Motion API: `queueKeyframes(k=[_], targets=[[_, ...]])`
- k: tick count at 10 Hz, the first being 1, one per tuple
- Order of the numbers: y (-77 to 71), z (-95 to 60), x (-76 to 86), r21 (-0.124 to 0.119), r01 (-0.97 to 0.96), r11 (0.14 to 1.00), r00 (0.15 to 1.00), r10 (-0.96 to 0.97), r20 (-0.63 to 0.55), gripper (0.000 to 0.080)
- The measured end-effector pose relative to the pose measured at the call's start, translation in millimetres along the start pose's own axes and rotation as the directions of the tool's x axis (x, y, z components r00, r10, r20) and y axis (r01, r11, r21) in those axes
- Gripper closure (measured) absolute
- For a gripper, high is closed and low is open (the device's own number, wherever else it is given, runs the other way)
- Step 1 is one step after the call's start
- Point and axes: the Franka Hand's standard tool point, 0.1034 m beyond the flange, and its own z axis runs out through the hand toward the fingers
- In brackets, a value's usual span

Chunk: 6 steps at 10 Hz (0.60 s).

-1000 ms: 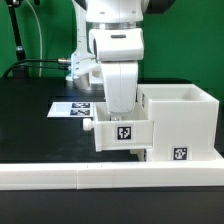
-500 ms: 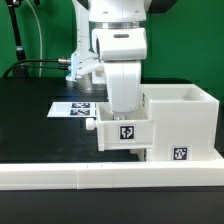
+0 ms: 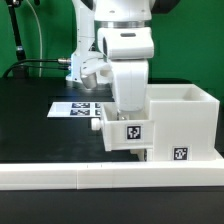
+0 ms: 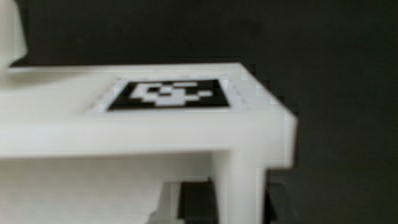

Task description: Assemble drawer

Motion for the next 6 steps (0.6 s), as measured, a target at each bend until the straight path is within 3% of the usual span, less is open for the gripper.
queueKeyframes(k=[3,5,6], targets=[[-0.1,-0.3,-0.5,0.0,-0.018,1.0,1.0,0.018,0.005,0.076],[-1.8,-16.0,-3.8,0.021,-0.017,1.0,1.0,0.017,0.017,0.0439],[-2.0,-24.7,-5.9,0.026,-0.014,1.0,1.0,0.013,0.022,0.0439]])
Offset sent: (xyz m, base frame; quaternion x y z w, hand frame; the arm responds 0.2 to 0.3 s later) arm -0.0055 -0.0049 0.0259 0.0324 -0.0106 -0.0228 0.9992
